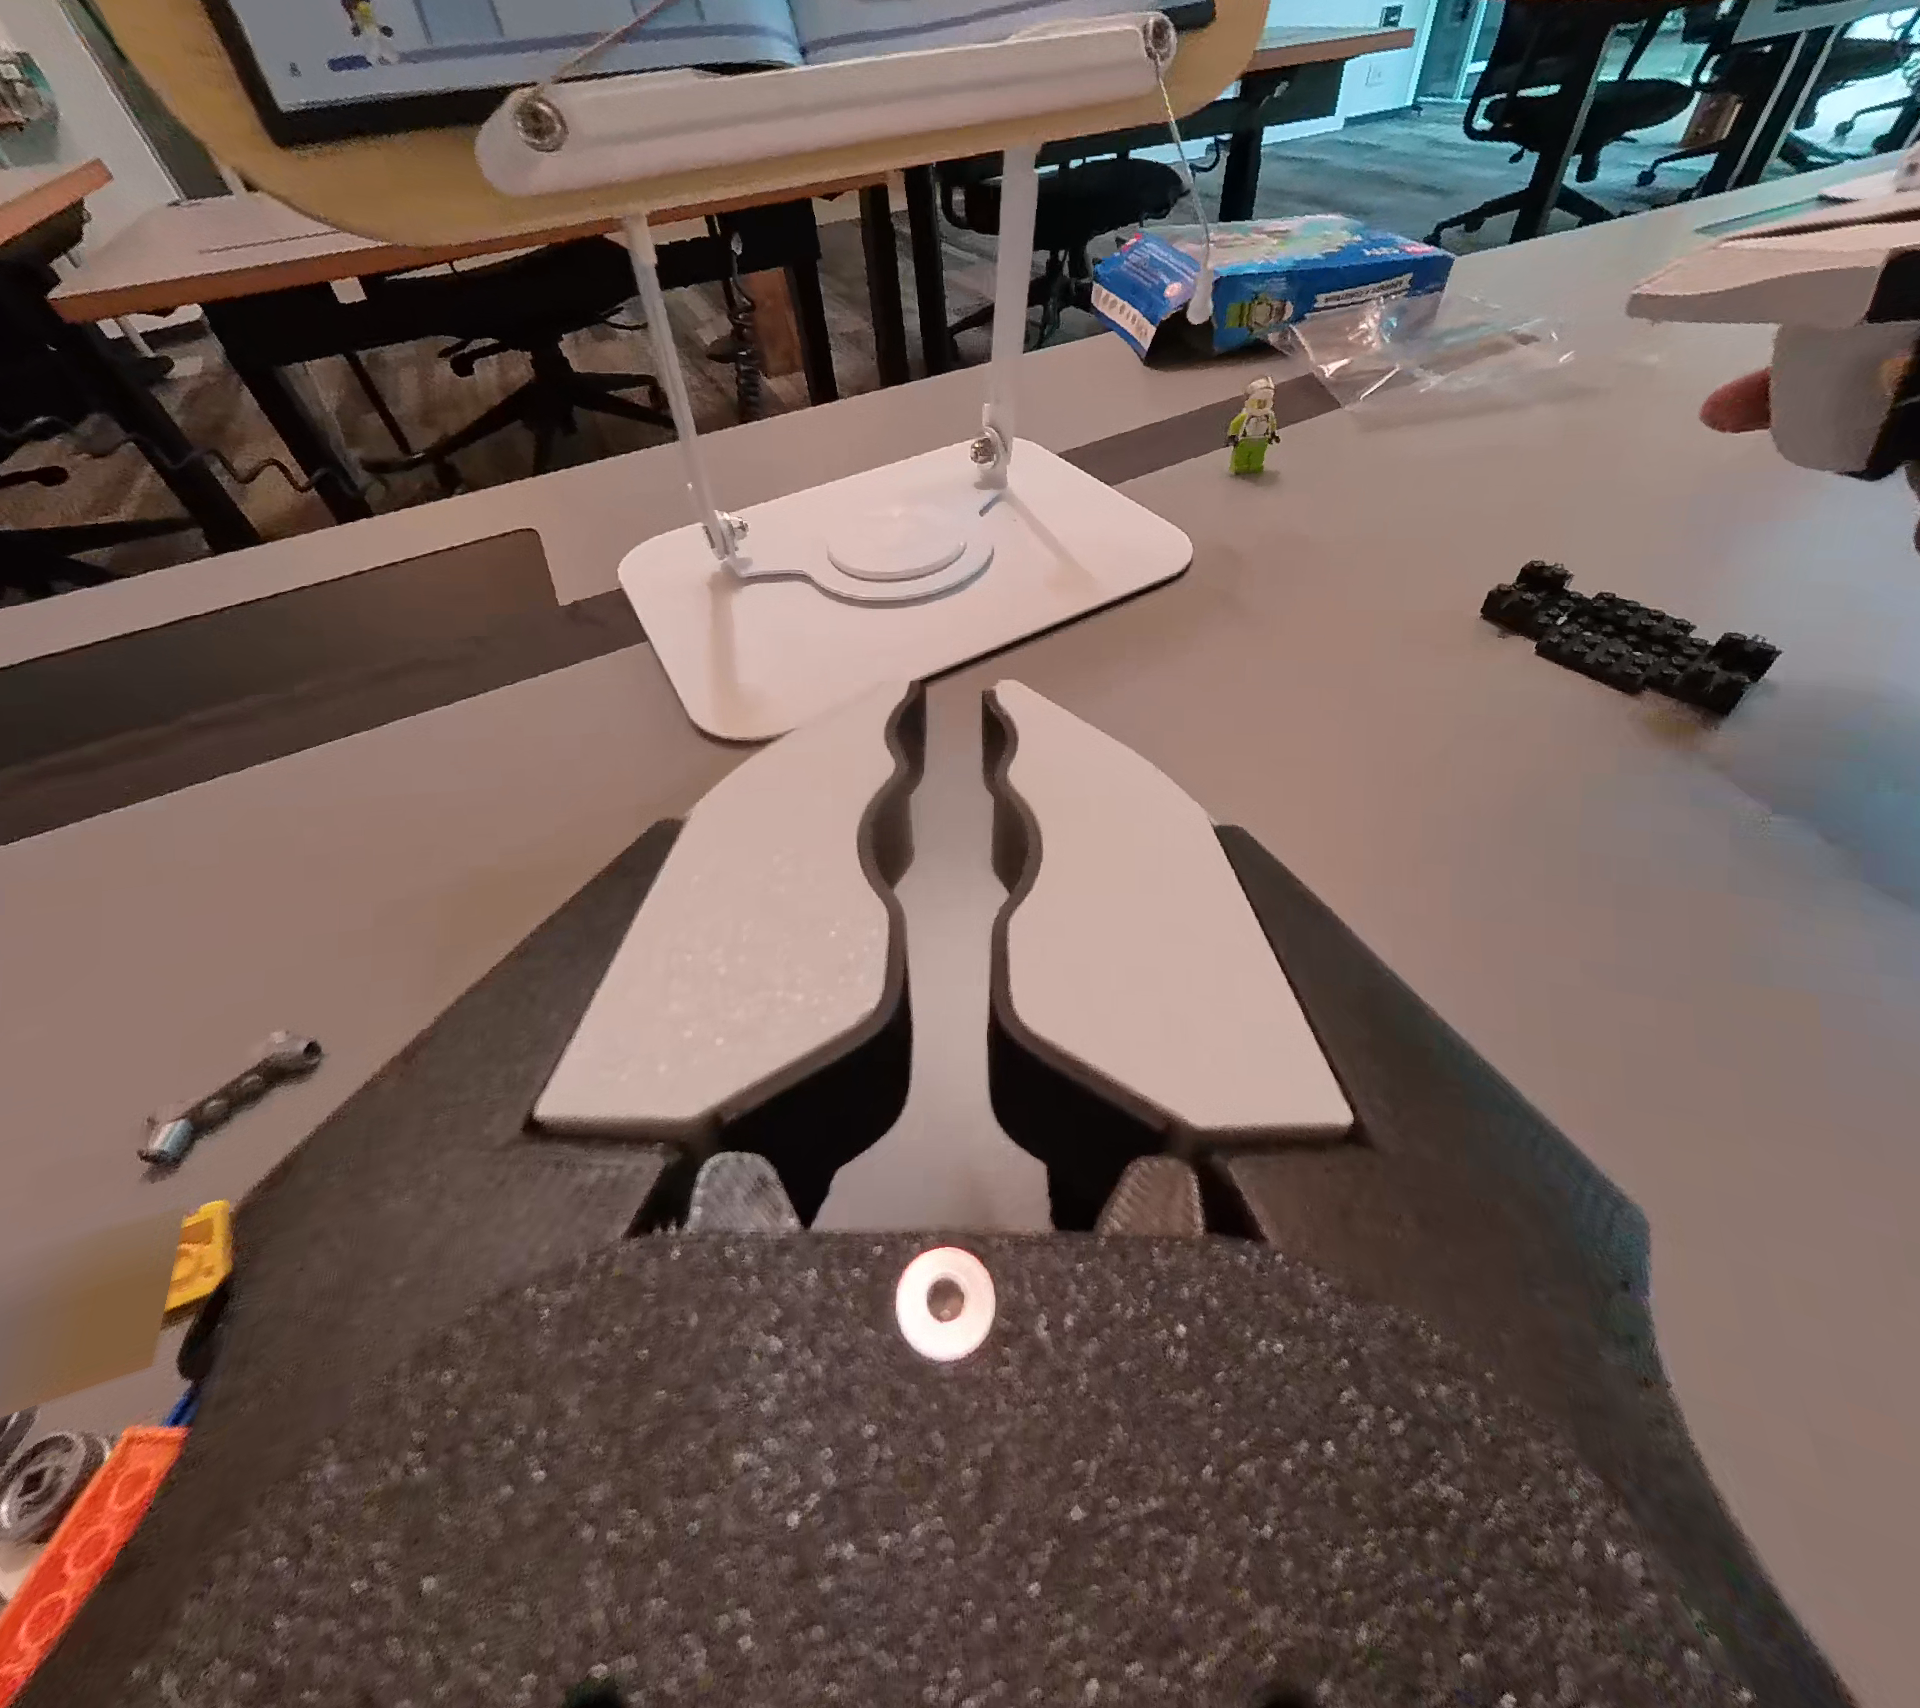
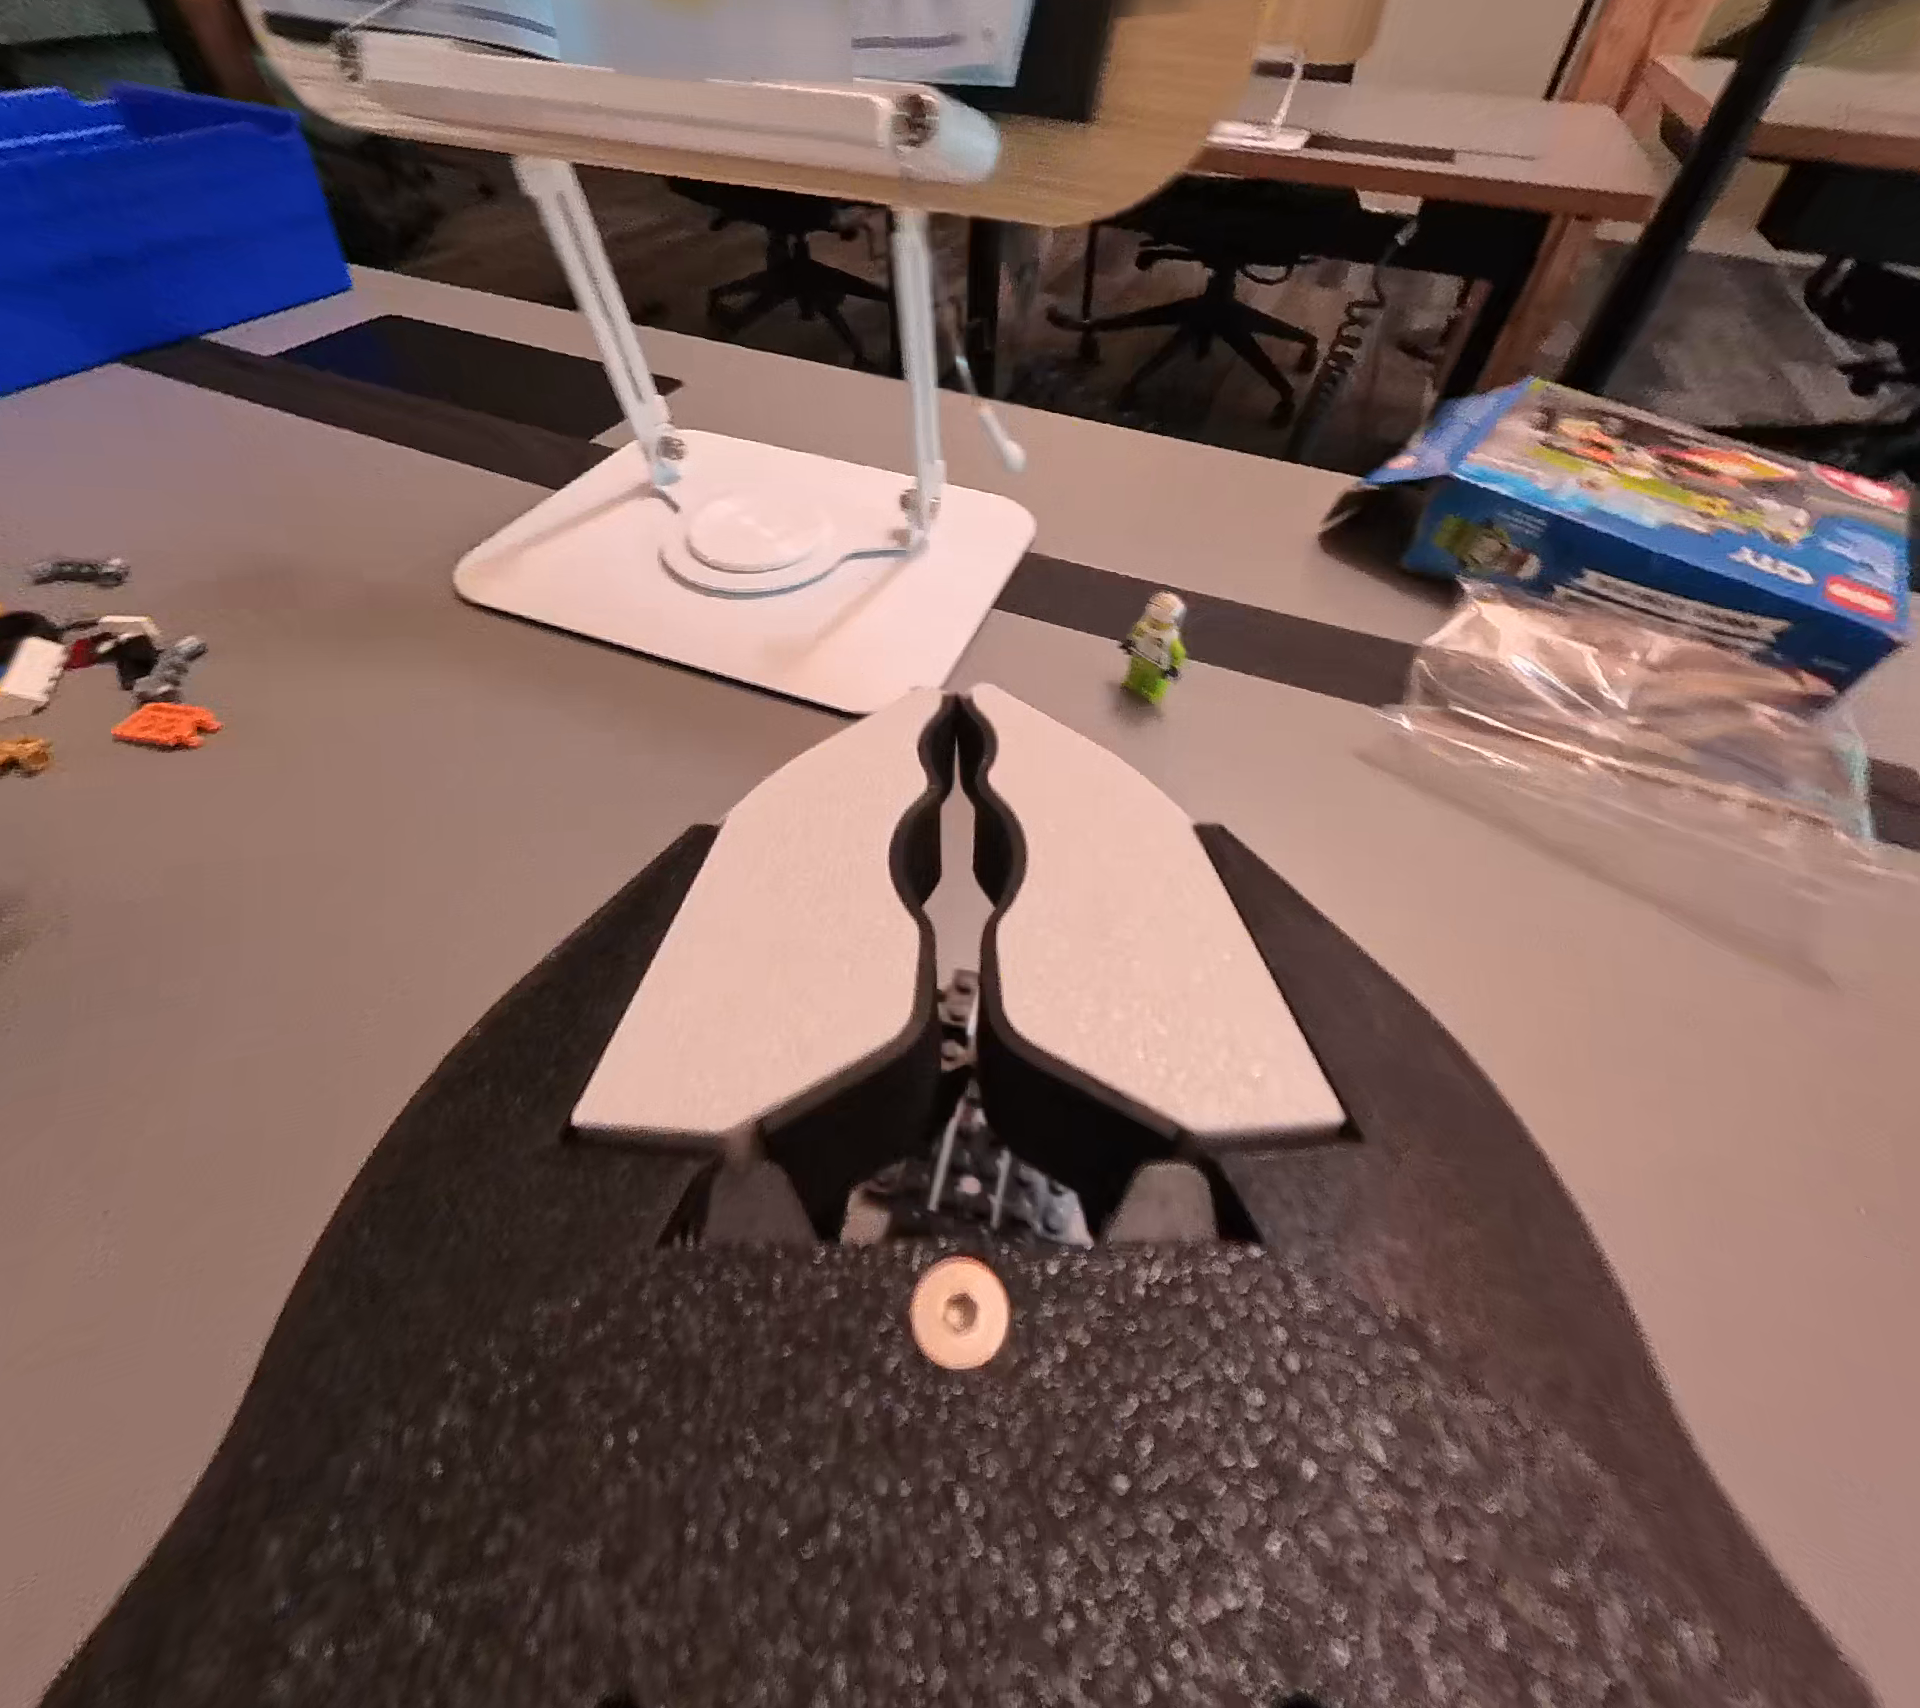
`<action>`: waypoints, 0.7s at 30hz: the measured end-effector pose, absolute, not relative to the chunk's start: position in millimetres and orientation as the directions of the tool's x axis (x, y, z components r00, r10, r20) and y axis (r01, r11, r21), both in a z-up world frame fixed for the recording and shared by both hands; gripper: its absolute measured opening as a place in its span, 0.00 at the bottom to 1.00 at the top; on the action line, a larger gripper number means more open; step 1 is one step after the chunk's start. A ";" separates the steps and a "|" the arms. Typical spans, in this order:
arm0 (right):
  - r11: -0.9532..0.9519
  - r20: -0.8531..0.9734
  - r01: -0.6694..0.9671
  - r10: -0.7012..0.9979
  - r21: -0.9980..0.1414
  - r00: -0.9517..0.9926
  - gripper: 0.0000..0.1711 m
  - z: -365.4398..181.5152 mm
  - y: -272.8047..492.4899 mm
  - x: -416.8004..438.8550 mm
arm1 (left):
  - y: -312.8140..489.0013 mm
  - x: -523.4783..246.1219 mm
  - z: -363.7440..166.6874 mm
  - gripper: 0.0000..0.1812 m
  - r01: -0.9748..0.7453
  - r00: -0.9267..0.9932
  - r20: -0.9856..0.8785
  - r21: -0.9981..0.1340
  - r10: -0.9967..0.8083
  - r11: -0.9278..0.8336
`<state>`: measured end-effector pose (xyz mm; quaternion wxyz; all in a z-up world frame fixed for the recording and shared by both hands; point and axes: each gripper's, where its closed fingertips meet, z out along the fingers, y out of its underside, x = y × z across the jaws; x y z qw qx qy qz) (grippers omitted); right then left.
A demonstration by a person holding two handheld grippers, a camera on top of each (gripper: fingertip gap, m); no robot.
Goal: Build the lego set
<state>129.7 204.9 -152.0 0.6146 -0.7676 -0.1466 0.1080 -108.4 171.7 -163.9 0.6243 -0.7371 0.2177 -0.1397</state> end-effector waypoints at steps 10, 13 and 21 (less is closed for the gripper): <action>-0.027 0.209 0.233 0.353 -0.972 0.912 0.06 -119.7 240.9 129.1 | 177.9 -108.0 -166.6 0.06 -0.193 0.872 -0.120 -0.975 -0.475 -0.109; 0.067 0.353 0.357 0.399 -0.932 0.847 0.09 -97.0 268.7 114.2 | 175.6 -103.1 -169.6 0.05 -0.218 0.866 -0.141 -0.970 -0.481 -0.108; 0.333 0.799 0.740 0.391 -0.585 0.456 0.15 -68.7 333.3 83.9 | 211.7 -92.0 -132.9 0.04 -0.329 0.823 -0.273 -0.944 -0.498 -0.025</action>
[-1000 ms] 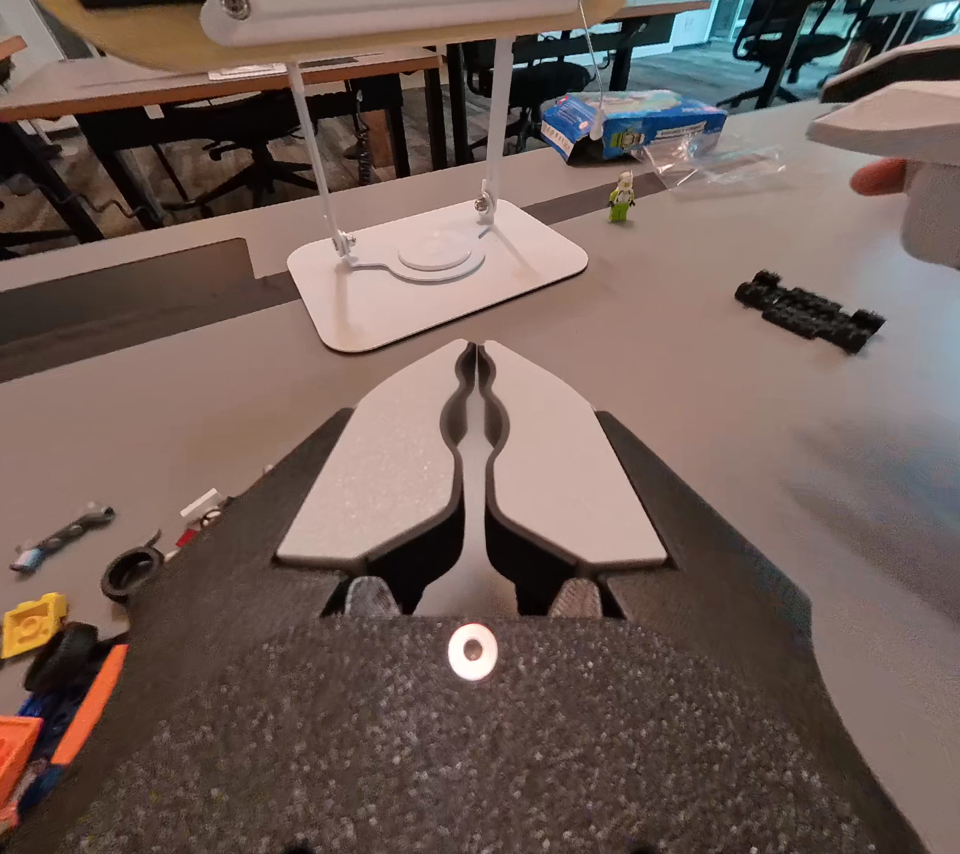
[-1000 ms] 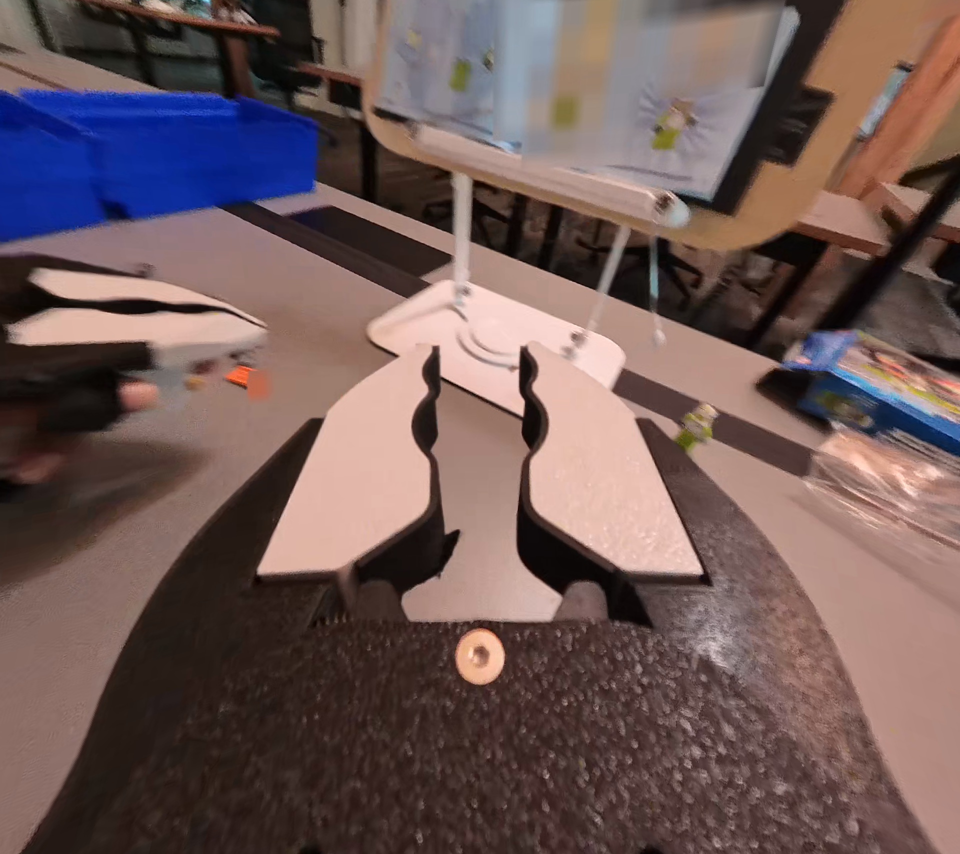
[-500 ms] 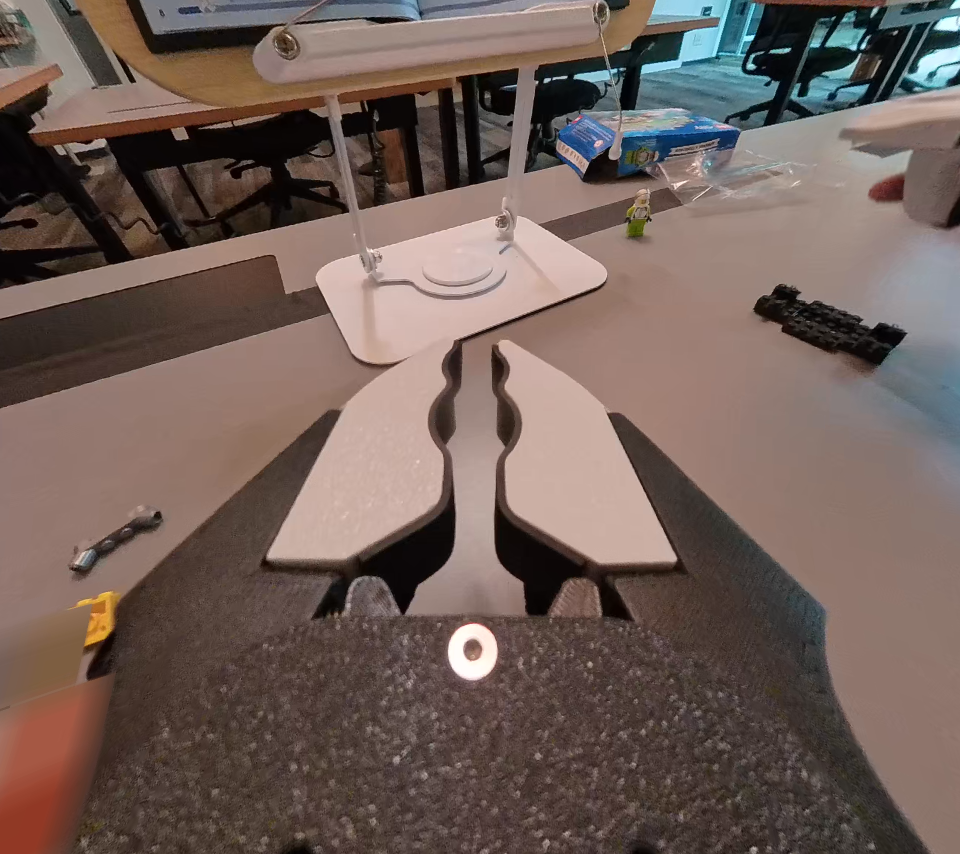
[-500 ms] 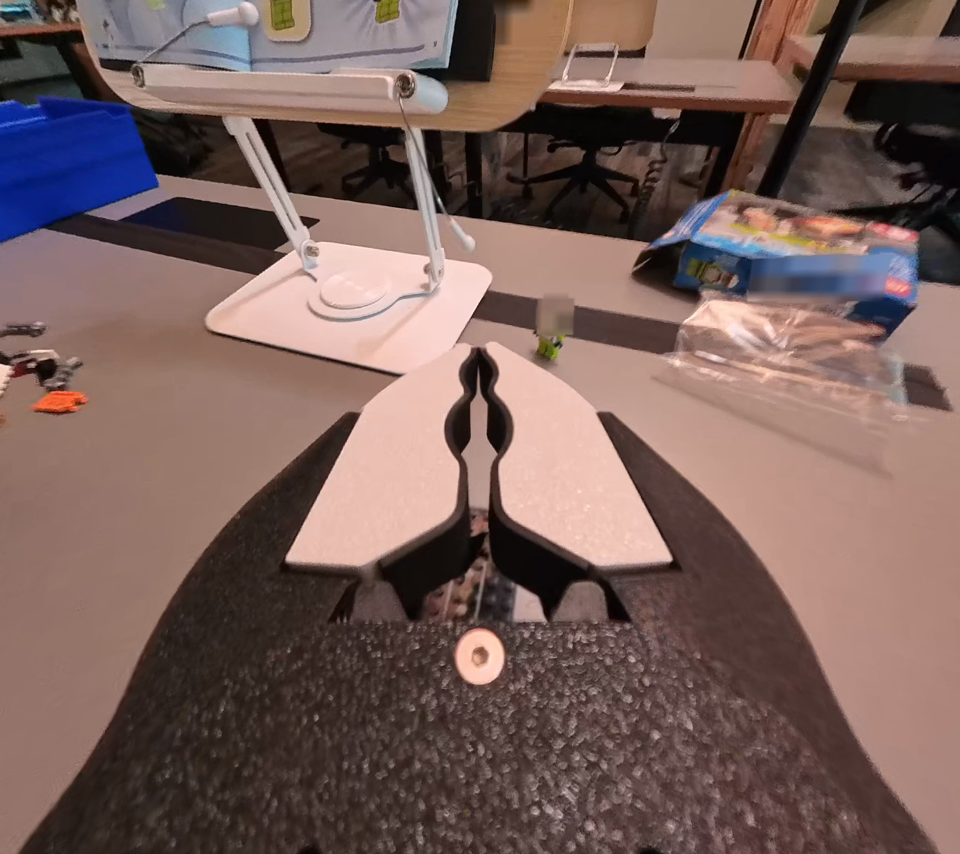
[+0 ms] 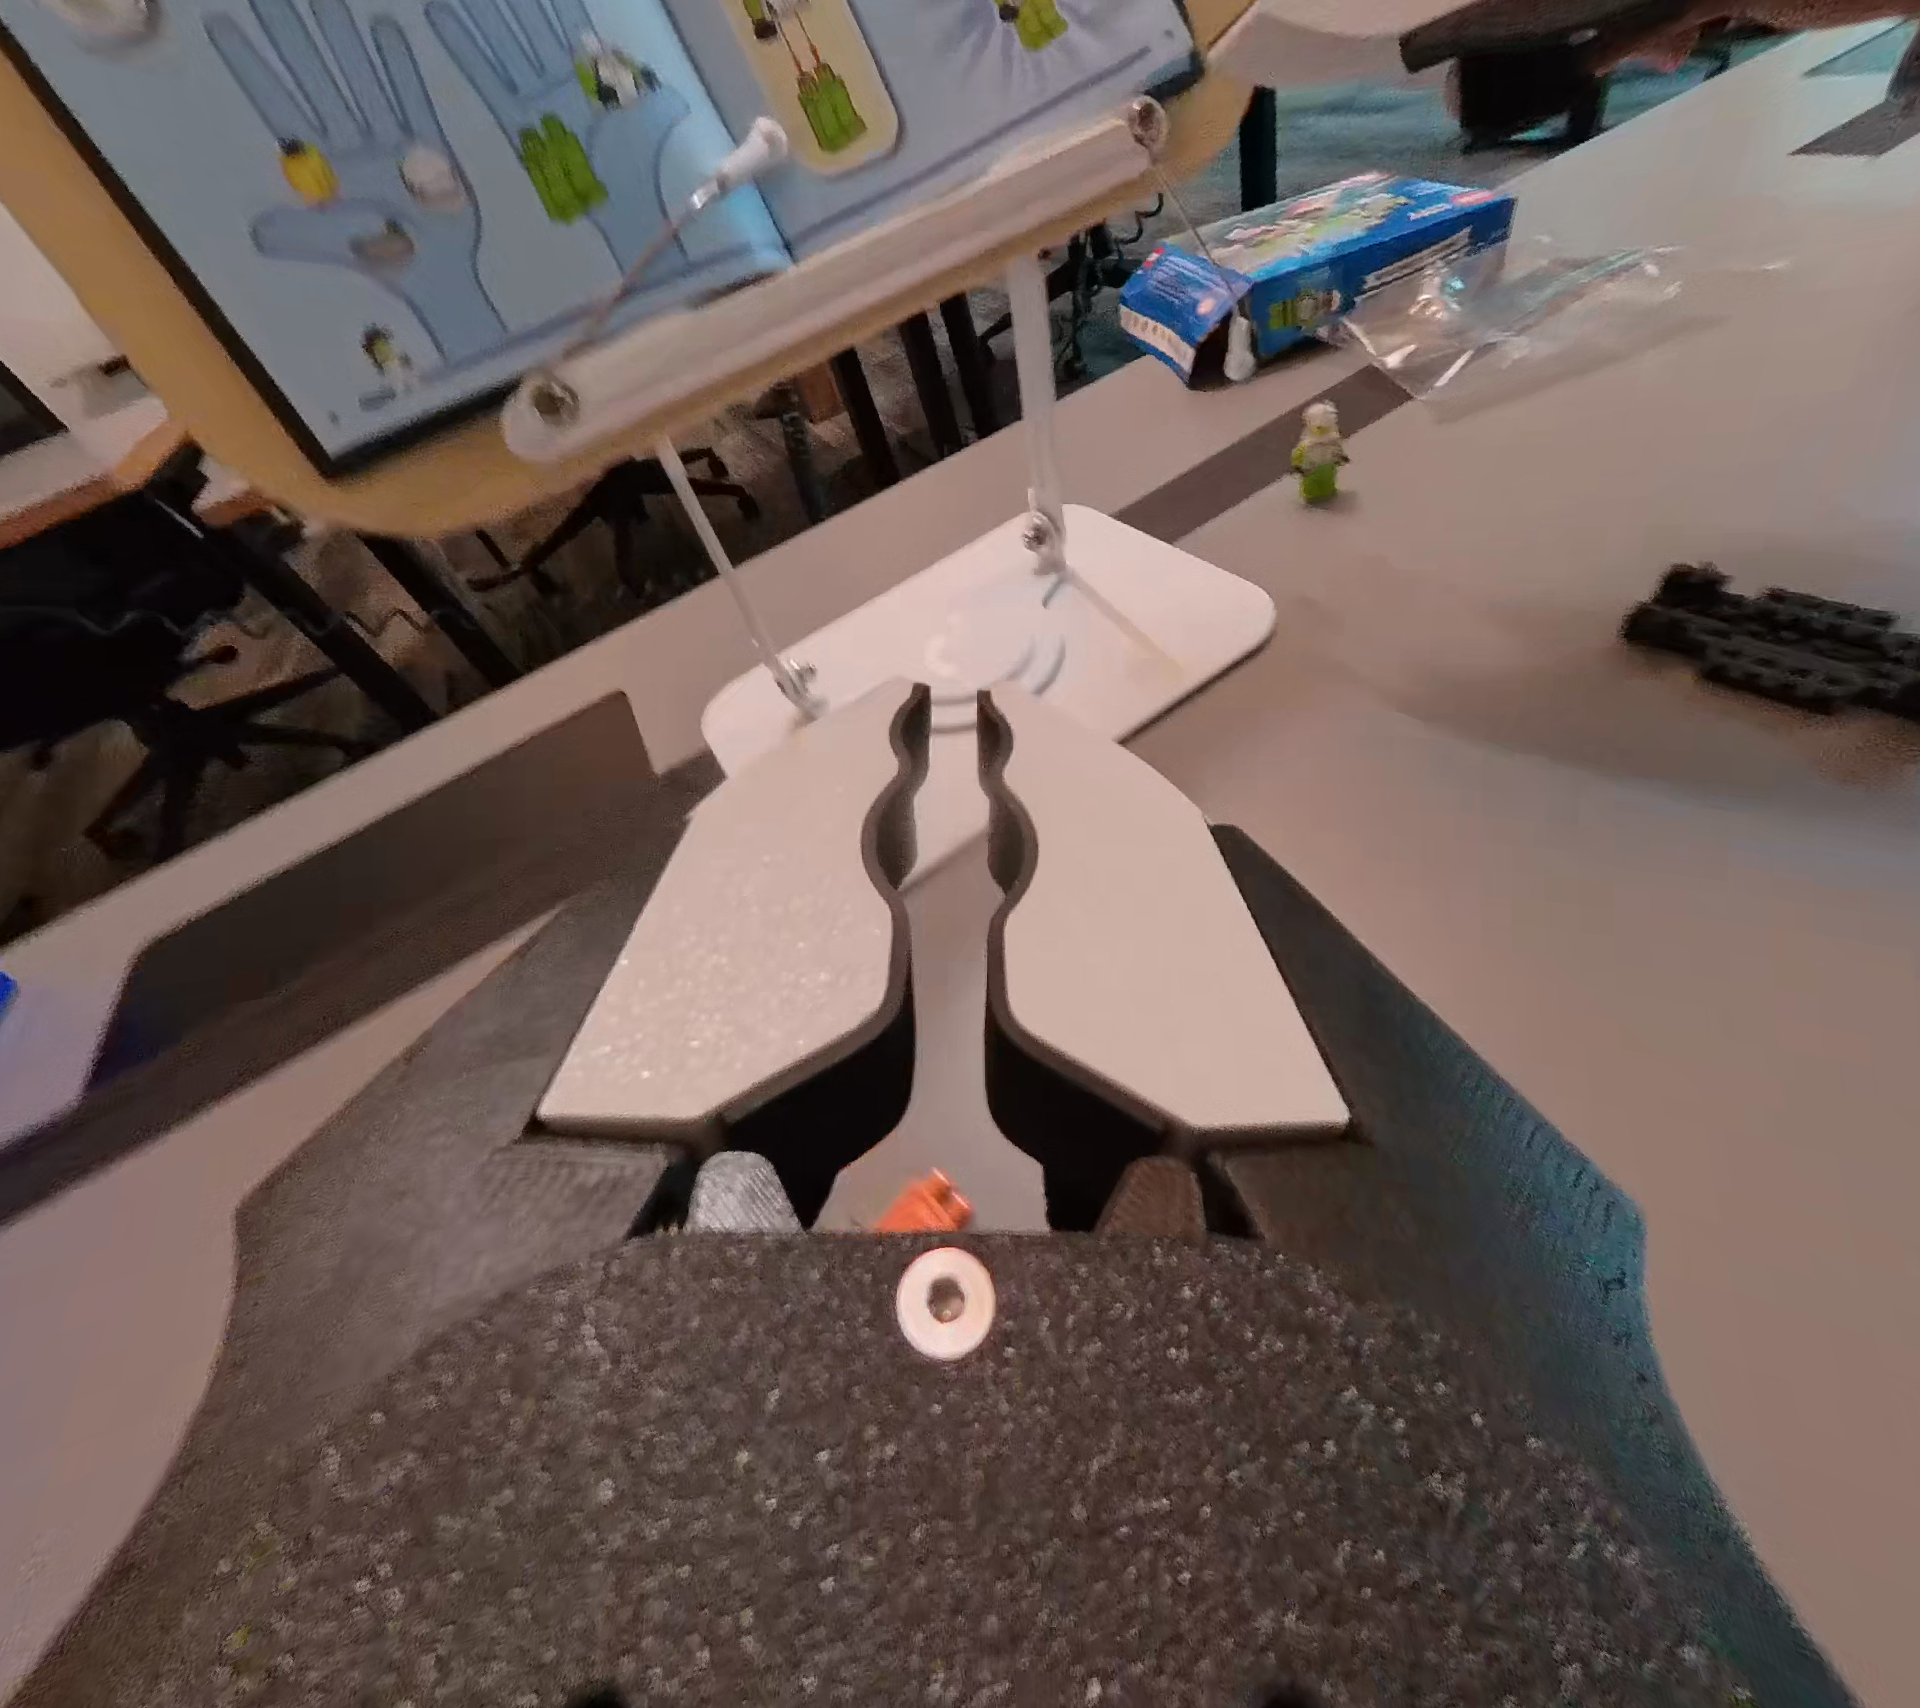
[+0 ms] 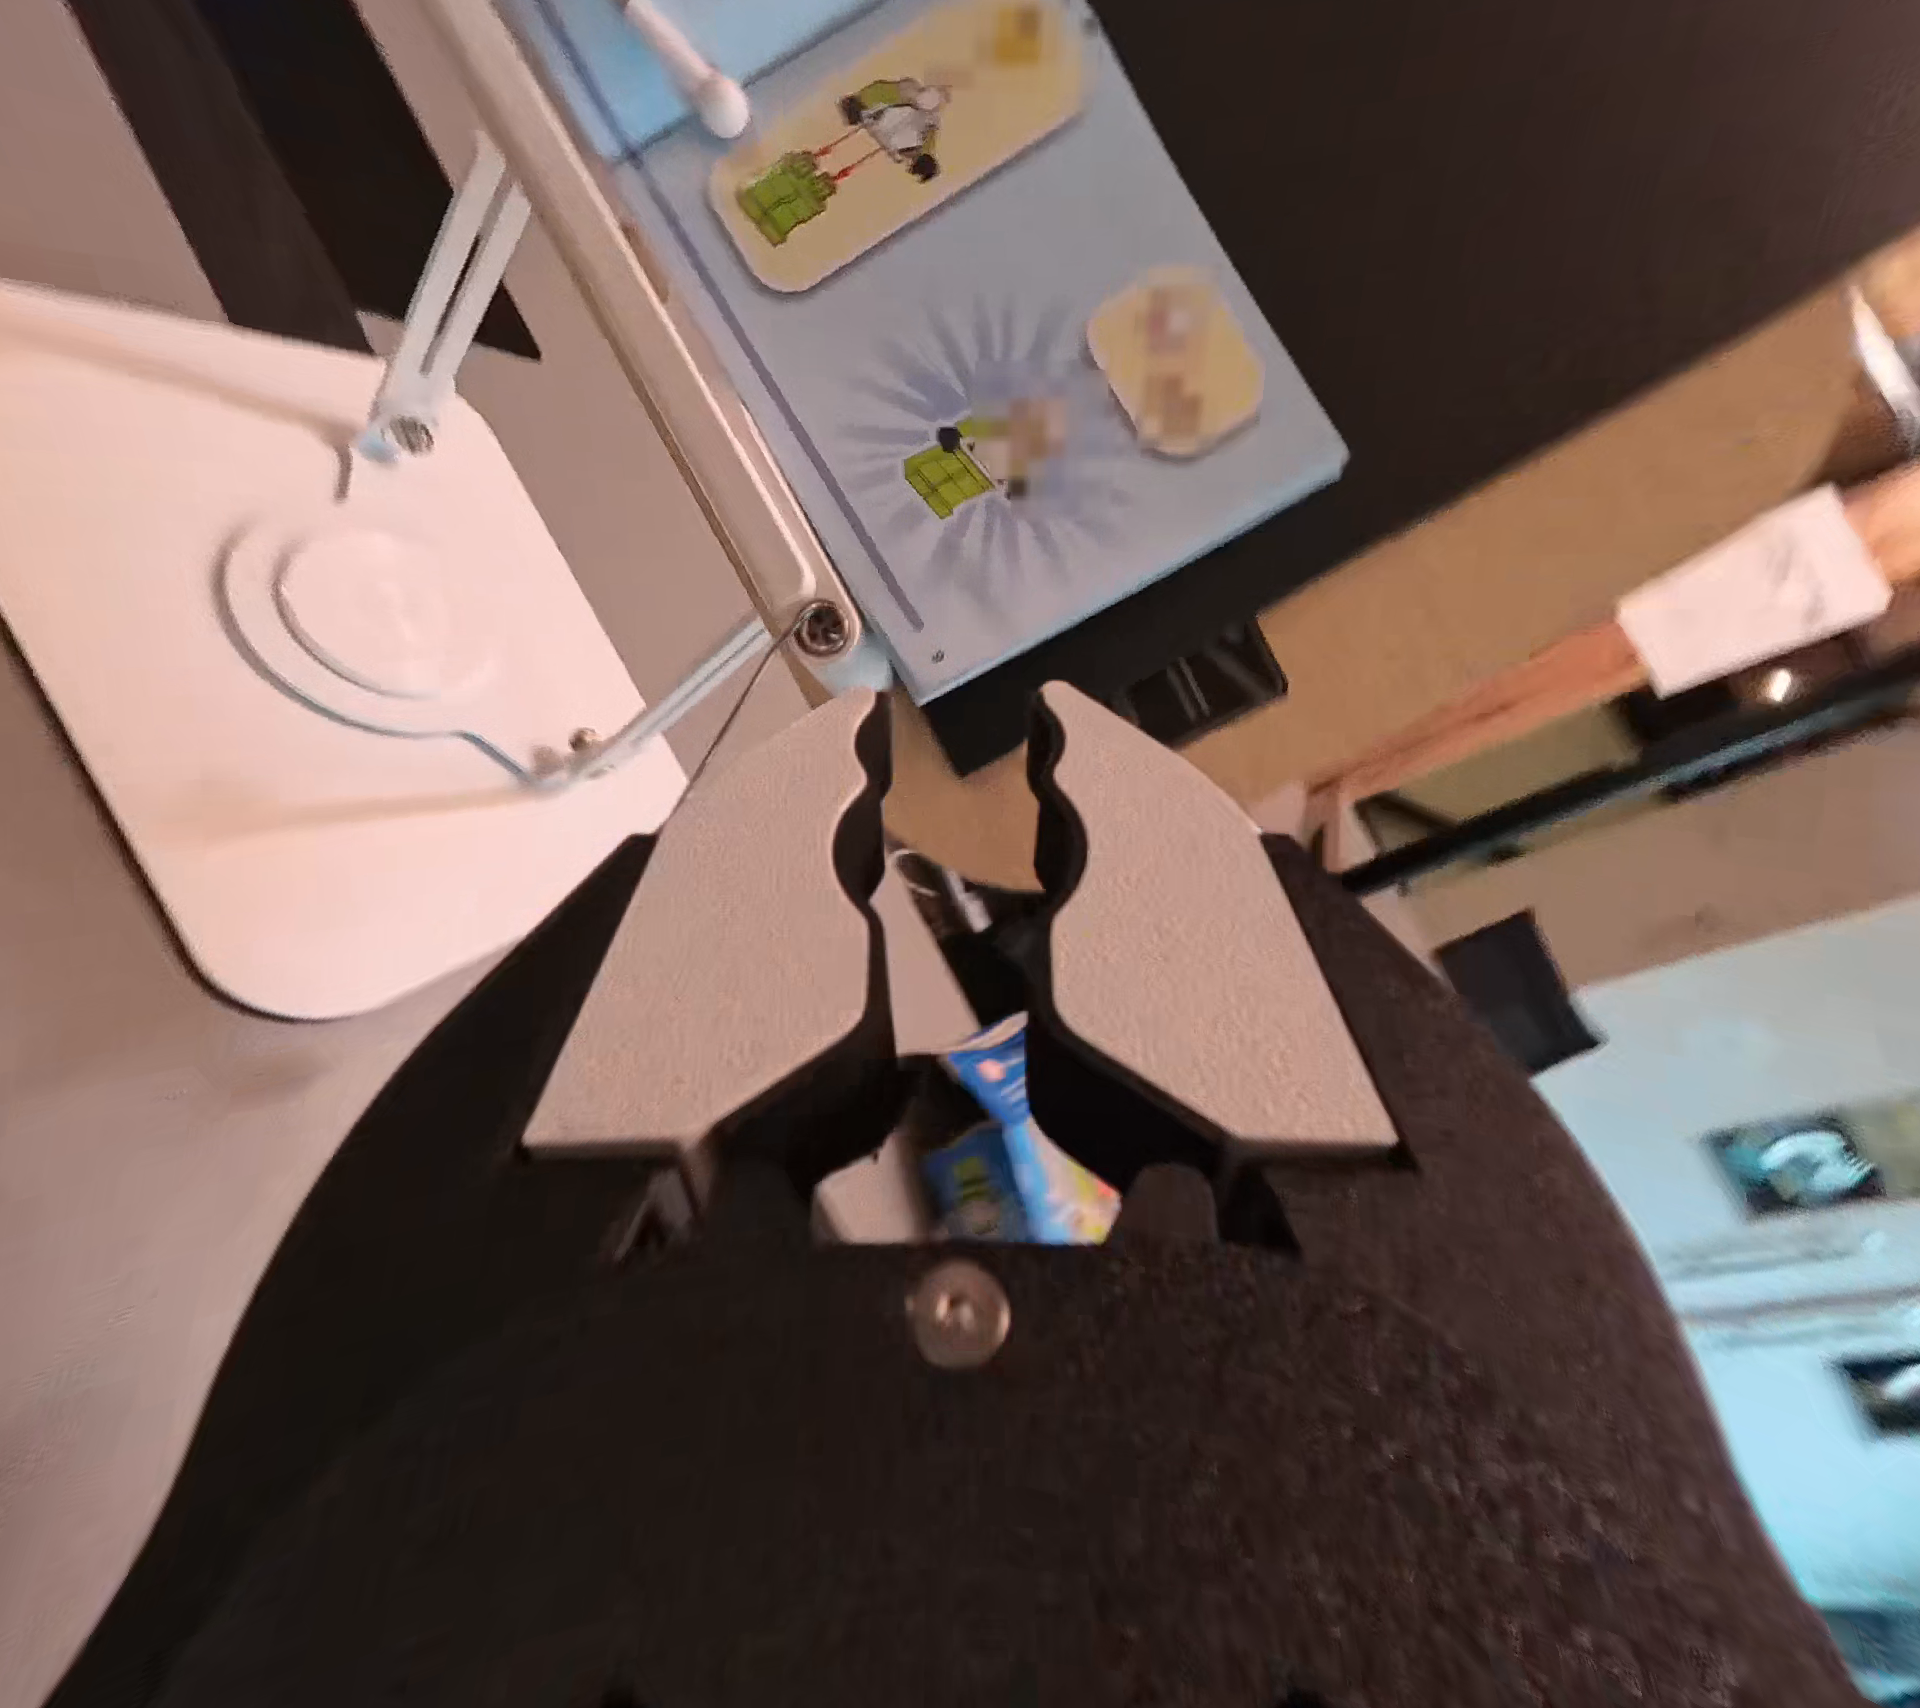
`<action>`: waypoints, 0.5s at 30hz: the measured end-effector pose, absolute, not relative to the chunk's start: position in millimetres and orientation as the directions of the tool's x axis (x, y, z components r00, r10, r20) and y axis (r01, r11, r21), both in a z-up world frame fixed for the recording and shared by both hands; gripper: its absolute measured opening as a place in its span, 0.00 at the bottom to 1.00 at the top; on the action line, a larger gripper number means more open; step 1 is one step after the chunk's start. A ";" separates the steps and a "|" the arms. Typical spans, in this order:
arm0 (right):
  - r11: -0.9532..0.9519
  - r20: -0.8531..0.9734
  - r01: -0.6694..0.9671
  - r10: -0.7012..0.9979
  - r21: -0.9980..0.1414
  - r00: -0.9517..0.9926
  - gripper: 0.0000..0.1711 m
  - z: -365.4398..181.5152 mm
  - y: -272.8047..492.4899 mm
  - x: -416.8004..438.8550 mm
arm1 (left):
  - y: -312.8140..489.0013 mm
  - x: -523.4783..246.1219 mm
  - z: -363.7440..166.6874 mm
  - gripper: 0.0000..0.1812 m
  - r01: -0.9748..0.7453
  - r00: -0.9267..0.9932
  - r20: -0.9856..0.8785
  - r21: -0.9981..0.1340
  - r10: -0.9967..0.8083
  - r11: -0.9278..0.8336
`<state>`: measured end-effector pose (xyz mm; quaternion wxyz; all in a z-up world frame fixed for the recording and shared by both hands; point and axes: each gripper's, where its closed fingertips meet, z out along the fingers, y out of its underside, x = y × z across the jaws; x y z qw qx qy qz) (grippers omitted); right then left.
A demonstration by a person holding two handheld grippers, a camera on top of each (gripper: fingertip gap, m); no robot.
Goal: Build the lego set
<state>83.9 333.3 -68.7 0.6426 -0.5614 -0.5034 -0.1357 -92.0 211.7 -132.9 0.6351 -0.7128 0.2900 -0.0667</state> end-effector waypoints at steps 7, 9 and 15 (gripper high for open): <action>0.456 0.911 0.826 0.382 -0.332 0.156 0.14 -72.8 344.5 67.5 | 284.7 -96.4 -83.6 0.07 -0.453 0.779 -0.426 -0.890 -0.460 0.057; 0.456 0.912 0.835 0.391 -0.307 0.121 0.12 -75.0 346.5 67.9 | 302.6 -96.3 -81.4 0.10 -0.499 0.754 -0.462 -0.865 -0.466 0.050; 0.455 0.901 0.844 0.428 -0.285 0.073 0.07 -78.2 347.4 68.1 | 332.1 -90.2 -75.4 0.10 -0.636 0.644 -0.607 -0.763 -0.465 0.115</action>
